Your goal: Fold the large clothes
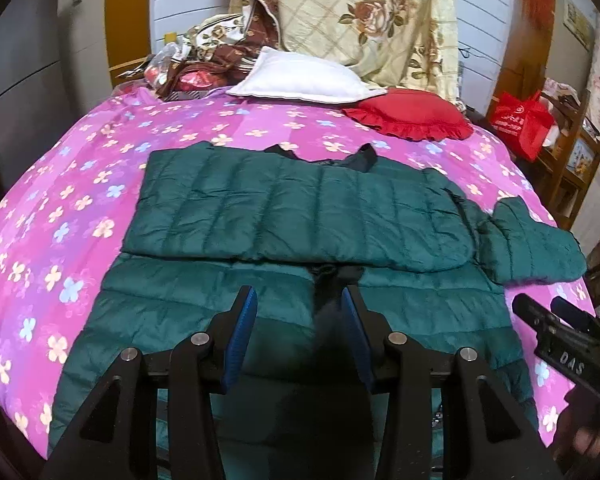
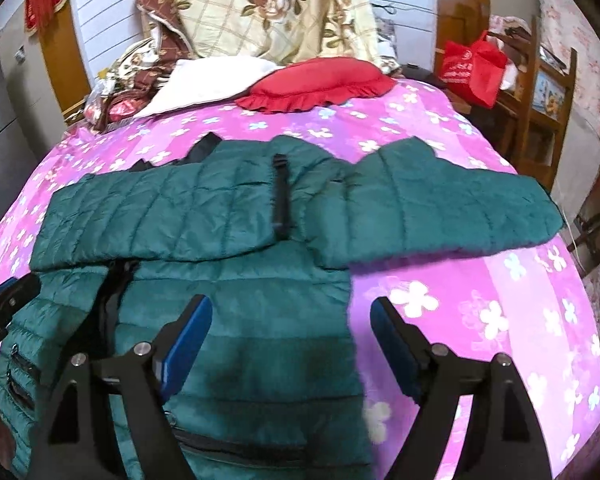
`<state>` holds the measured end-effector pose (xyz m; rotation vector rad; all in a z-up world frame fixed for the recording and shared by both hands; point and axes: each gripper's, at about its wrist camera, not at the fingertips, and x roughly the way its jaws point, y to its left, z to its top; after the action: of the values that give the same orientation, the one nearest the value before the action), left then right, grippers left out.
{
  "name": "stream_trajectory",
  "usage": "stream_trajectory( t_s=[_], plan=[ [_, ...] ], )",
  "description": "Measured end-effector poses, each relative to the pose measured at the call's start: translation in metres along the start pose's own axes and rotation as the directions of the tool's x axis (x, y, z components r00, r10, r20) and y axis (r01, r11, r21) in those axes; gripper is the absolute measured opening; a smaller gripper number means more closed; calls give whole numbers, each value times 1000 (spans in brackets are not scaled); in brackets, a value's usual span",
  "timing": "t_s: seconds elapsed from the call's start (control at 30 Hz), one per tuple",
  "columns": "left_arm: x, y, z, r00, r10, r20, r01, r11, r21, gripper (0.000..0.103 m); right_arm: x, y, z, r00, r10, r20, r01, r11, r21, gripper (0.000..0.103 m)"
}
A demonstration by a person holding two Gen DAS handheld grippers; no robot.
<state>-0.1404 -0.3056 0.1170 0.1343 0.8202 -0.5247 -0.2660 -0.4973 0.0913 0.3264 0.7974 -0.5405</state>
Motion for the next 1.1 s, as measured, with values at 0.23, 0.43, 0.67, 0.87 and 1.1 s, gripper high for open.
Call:
stream_trajectory(
  t_s=[0.23,0.43,0.67,0.87,1.1],
  plan=[
    [1,-14,-1,1000,-18,-8,18,1000,1,26,5,-42,7,999,-51,6,50,998,48,85],
    [1,-11,-2,1000,-16,-11,16,1000,-13,26,9,-84,15,995,-98,16,96,991,90,85],
    [5,-2,-5,1000,-9,-22,9,1000,-29,26,22,-140,22,984,-177,4,174,971,166,85],
    [10,3,-7,999,-8,-41,7,999,-41,26,35,-184,28,969,-248,-8,244,946,214,85],
    [7,6,-5,999,-11,-36,9,999,-50,26,52,-249,34,961,-276,-27,267,895,359,85]
  ],
)
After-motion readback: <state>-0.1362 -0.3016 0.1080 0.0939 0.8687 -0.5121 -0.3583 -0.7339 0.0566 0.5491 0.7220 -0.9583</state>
